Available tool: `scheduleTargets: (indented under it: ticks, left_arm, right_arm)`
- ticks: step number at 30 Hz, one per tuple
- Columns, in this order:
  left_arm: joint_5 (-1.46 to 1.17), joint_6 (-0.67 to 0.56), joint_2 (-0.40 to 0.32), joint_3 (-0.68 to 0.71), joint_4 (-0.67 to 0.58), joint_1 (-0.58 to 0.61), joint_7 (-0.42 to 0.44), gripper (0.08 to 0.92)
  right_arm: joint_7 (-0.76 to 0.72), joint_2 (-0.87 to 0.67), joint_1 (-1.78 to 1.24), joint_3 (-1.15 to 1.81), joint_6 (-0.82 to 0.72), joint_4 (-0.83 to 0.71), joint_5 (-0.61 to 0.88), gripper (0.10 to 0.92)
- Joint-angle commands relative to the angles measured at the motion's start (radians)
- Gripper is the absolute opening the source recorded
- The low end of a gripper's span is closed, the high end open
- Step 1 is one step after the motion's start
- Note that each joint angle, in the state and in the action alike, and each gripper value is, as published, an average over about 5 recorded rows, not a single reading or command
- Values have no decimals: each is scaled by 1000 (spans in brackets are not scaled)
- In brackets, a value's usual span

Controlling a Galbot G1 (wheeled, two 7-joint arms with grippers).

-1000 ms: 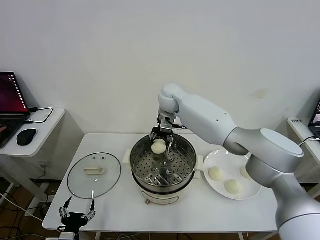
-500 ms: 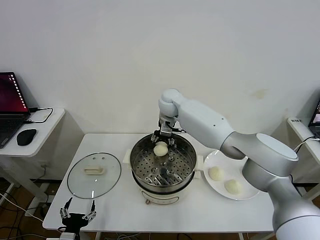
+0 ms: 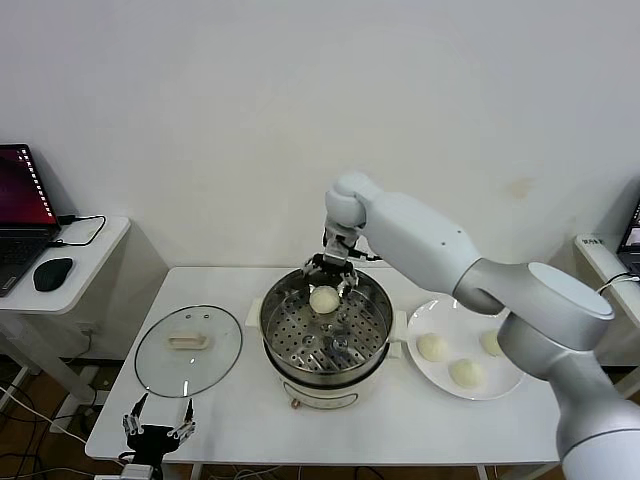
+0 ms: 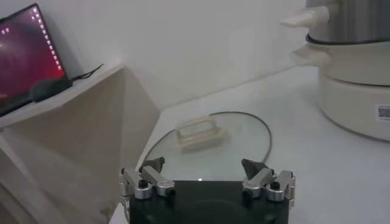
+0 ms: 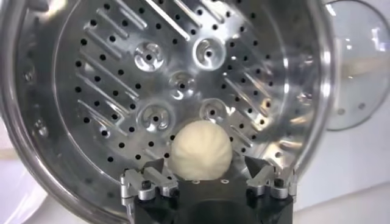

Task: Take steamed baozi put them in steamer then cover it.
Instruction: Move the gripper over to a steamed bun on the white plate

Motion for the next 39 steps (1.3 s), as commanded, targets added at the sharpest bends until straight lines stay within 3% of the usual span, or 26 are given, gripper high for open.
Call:
scheduleTargets:
  ticks: [1,8,17,24,39]
  left_arm:
    - [-1,0,0,1,-7,1,1,823]
    - [-7,1,6,2,-28,6,4,823]
    - [-18,16,6,13,-62,19,12,823]
    - [-18,20,6,19,-74,33,13,823]
    - [-13,19,1,13,-93,64,11,823]
  right_arm:
    - [-21,-195,141,-53,-343,174,349,823]
    - [4,-405,224,-62,-706,260,515,822]
    - [3,-616,156,-42,-990,342,450,823]
    - [-15,-695,17,12,-1074,408,324,823]
    - [21,-653,-268,133,-1021,378,139,822]
